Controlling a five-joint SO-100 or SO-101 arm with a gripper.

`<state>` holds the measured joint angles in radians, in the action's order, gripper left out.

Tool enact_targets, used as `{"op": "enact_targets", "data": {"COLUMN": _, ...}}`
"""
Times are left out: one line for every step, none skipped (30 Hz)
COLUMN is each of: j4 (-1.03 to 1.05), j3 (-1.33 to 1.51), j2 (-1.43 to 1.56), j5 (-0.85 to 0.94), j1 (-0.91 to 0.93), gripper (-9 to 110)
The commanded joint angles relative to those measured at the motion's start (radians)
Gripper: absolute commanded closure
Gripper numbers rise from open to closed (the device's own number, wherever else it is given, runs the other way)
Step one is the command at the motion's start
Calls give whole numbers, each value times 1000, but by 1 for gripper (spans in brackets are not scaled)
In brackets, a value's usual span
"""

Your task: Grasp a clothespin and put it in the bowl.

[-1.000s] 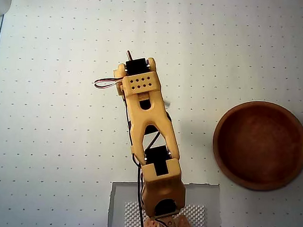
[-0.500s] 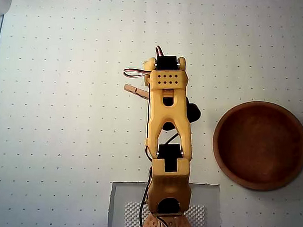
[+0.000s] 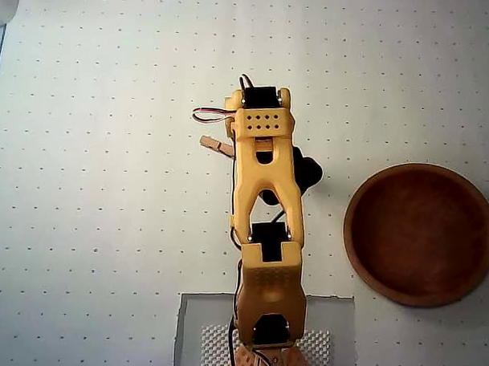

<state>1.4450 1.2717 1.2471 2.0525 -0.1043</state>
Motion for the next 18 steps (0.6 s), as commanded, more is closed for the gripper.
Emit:
{"op": "enact_targets", "data": {"j4": 5, "j3": -74, "j2": 20, "j5": 109, "j1": -25, "gripper": 105}}
{"op": "enact_targets", "data": {"j4": 5, "j3": -75, "j2": 20, "j5": 115, "j1": -26, "gripper": 105}}
{"op": "enact_targets", "data": {"j4": 5, "j3": -83, "j2": 17, "j5": 129, "j1": -31, "gripper": 104}}
{"op": "enact_targets", "data": {"j4": 5, "j3": -91, "j2": 15, "j5": 132, "j1": -32, "gripper": 105}}
{"op": "enact_targets", "data": {"j4": 5, "j3": -98, "j2": 12, "j5": 135, "j1": -32, "gripper": 105}}
{"op": "enact_targets", "data": {"j4": 5, "j3": -107, "j2": 11, "j5": 141, "j1": -34, "gripper": 105}}
{"op": "enact_targets", "data": {"j4": 5, "j3": -121, "j2": 8, "j5": 144, "j1": -34, "gripper": 105}}
{"op": "enact_targets", "data": {"j4": 5, "j3": -135, "j2": 6, "j5": 146, "j1": -34, "gripper": 105}}
{"op": "enact_targets", "data": {"j4": 5, "j3": -152, "j2": 5, "j5": 149, "j1": -34, "gripper": 105}}
{"op": "enact_targets", "data": {"j4": 11, "j3": -161, "j2": 2, "j5": 152, "j1": -35, "gripper": 105}}
{"op": "enact_targets", "data": {"j4": 17, "j3": -167, "j2": -2, "j5": 167, "j1": -35, "gripper": 105}}
{"op": "enact_targets", "data": {"j4": 17, "j3": -173, "j2": -3, "j5": 193, "j1": -35, "gripper": 105}}
{"op": "enact_targets", "data": {"j4": 18, "j3": -176, "j2": -3, "j5": 225, "j1": -35, "gripper": 104}}
{"op": "enact_targets", "data": {"j4": 18, "j3": -172, "j2": 0, "j5": 262, "j1": -35, "gripper": 104}}
{"op": "enact_targets", "data": {"j4": 18, "j3": -164, "j2": 2, "j5": 295, "j1": -35, "gripper": 104}}
{"op": "enact_targets", "data": {"j4": 18, "j3": -164, "j2": -3, "j5": 319, "j1": -35, "gripper": 104}}
{"op": "enact_targets", "data": {"j4": 18, "j3": -164, "j2": -9, "j5": 333, "j1": -34, "gripper": 104}}
{"op": "enact_targets", "data": {"j4": 15, "j3": -161, "j2": -12, "j5": 336, "j1": -34, "gripper": 104}}
